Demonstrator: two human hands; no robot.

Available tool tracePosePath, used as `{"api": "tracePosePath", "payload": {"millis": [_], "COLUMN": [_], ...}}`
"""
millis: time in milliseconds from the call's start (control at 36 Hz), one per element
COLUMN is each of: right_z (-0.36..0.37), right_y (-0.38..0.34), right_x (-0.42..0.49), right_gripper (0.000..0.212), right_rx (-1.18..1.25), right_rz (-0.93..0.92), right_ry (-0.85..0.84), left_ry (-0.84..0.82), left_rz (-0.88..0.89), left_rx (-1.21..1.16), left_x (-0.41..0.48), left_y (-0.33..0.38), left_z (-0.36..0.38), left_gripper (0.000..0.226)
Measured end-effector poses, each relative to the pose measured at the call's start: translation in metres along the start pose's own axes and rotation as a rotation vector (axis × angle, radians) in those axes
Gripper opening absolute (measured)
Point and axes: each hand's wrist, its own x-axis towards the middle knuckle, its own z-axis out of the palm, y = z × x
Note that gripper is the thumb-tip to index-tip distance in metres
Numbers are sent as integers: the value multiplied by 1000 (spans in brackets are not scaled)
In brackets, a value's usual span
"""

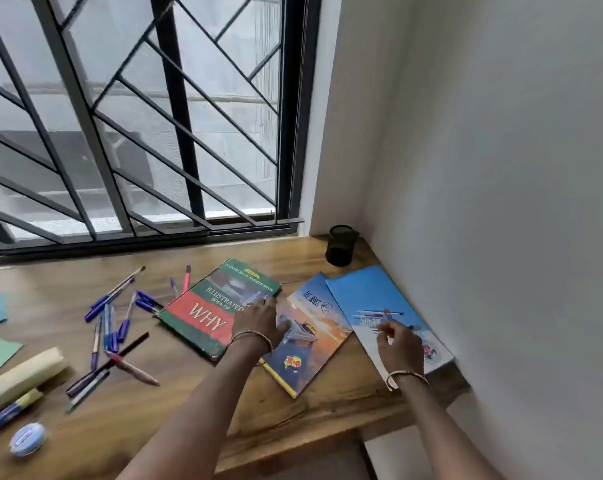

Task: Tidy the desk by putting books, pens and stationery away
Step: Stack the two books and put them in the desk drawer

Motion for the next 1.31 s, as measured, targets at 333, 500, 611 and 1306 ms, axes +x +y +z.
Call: {"api": "tracePosePath", "payload": {"millis": [333, 500, 611, 1306], "right_z": [16, 28, 34, 36], "right_y": [45, 59, 59, 13], "right_x": [27, 25, 24, 28], "right_gripper": [74, 87, 83, 37], "right_rx": [-223, -371, -382, -60], "right_rz": [-57, -38, -8, 113], "right_ry": [-311, -351, -319, -200], "left_ry": [-183, -202, -153, -128], "left_rz": [-108, -191, -216, -279], "left_rx": [-86, -25, 10, -1329], "left_x": [55, 65, 69, 34], "left_y": [27, 28, 28, -21], "left_z": [44, 64, 68, 6], "left_gripper": [86, 121, 126, 6]}}
